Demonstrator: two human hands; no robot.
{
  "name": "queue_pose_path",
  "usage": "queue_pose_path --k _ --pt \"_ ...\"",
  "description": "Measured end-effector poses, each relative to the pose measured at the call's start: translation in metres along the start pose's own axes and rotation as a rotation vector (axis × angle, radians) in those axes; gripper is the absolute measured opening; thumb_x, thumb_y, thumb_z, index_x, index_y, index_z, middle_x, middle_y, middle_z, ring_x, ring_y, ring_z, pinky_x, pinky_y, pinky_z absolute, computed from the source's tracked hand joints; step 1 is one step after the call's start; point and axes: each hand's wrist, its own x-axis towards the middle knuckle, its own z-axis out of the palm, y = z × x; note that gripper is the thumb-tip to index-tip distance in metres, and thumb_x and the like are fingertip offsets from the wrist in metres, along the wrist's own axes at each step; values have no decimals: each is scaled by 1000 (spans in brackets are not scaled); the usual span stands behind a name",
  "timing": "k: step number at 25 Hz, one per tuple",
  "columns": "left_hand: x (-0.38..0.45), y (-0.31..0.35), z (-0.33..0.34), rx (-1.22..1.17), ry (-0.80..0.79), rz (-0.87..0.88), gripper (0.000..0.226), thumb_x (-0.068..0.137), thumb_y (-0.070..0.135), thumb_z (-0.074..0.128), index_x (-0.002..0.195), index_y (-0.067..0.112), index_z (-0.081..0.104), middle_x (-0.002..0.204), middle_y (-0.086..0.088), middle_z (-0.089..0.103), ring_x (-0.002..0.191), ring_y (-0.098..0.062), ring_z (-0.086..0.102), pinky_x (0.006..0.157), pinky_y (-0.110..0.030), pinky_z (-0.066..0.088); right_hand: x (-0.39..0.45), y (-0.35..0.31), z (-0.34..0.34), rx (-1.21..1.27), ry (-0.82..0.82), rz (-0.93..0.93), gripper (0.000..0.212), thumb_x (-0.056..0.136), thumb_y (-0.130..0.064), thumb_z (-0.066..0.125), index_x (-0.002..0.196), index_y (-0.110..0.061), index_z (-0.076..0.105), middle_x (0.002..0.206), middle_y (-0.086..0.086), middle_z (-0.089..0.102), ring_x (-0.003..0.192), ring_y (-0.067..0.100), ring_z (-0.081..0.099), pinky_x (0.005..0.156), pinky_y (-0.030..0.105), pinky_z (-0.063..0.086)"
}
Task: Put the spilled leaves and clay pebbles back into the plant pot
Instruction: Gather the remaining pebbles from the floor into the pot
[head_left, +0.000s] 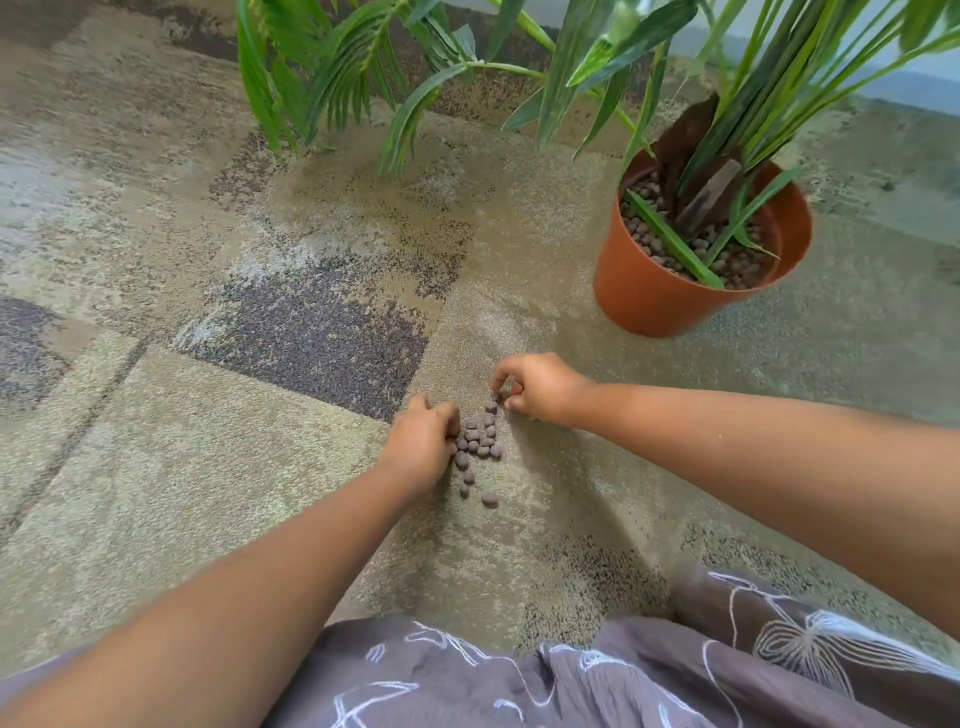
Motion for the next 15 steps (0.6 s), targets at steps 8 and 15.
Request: queue_pose_path --k 8,15 --pt "20 -5 -15 -44 -242 3 16 81 9 62 80 19 51 97 -3 38 66 -6 37 74 -23 37 11 -10 4 73 -21 98 10 86 -5 63 95 -9 64 81 0 56 71 16 59 58 23 54" --pt "14 -7 -19 -373 -238 -85 24 82 2 59 68 17 48 76 0 54 65 -8 51 64 -24 51 6 -5 -4 143 -12 147 7 85 -2 63 87 -8 62 81 2 59 77 17 63 58 22 56"
